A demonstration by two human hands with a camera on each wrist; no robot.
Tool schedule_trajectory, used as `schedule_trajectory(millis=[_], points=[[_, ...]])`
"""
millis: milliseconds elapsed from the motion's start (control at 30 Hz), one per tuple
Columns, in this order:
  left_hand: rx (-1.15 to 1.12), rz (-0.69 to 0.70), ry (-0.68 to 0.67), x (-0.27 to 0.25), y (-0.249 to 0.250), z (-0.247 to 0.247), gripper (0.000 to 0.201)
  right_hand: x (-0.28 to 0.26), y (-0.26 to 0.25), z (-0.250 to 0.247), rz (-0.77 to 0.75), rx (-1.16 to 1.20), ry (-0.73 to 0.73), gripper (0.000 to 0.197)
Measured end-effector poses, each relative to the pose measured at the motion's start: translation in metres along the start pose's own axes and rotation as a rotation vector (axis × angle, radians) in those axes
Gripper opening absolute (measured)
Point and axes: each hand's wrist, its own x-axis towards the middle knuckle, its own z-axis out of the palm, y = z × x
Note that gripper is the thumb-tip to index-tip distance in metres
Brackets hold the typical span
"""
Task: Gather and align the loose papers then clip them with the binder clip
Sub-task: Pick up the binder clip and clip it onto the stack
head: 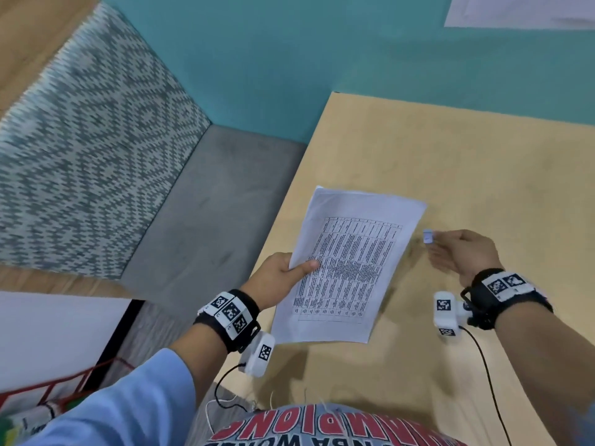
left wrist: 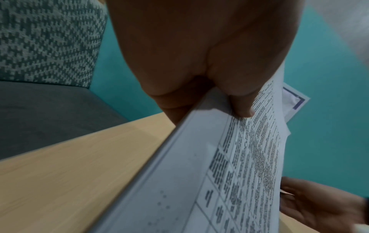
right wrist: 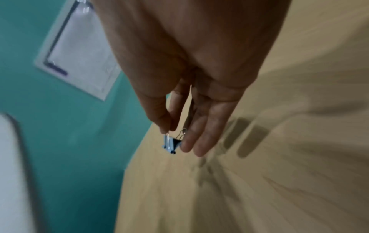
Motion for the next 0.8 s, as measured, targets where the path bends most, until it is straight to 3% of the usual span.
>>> schedule_trajectory(millis=[100, 200, 300, 500, 667, 800], points=[[0.034, 0.055, -0.002, -0.005, 0.004, 0.0, 0.096, -0.057, -0.002, -0.031, -0.097, 0.159, -0.041, 0.03], [0.077, 0.136, -0.017, -0.014, 0.016, 0.006, 0.084, -0.111, -0.004, -0.068, -0.162, 0.283, -0.069, 0.053], [0.168, 0.234, 0.015, -0.029, 0.039, 0.016, 0.058, -0.16, -0.005, -0.097, -0.254, 0.312, -0.108, 0.054], [0.295, 0.407, 0.003, -0.062, 0.075, 0.037, 0.058, -0.243, -0.004, -0.122, -0.406, 0.267, -0.168, 0.041], [0.358, 0.531, -0.021, -0.086, 0.093, 0.056, 0.055, -0.283, 0.004, -0.136, -0.422, 0.355, -0.279, 0.059], [0.365, 0.549, -0.023, -0.096, 0.099, 0.069, 0.054, -0.303, 0.003, -0.152, -0.428, 0.402, -0.315, 0.045]])
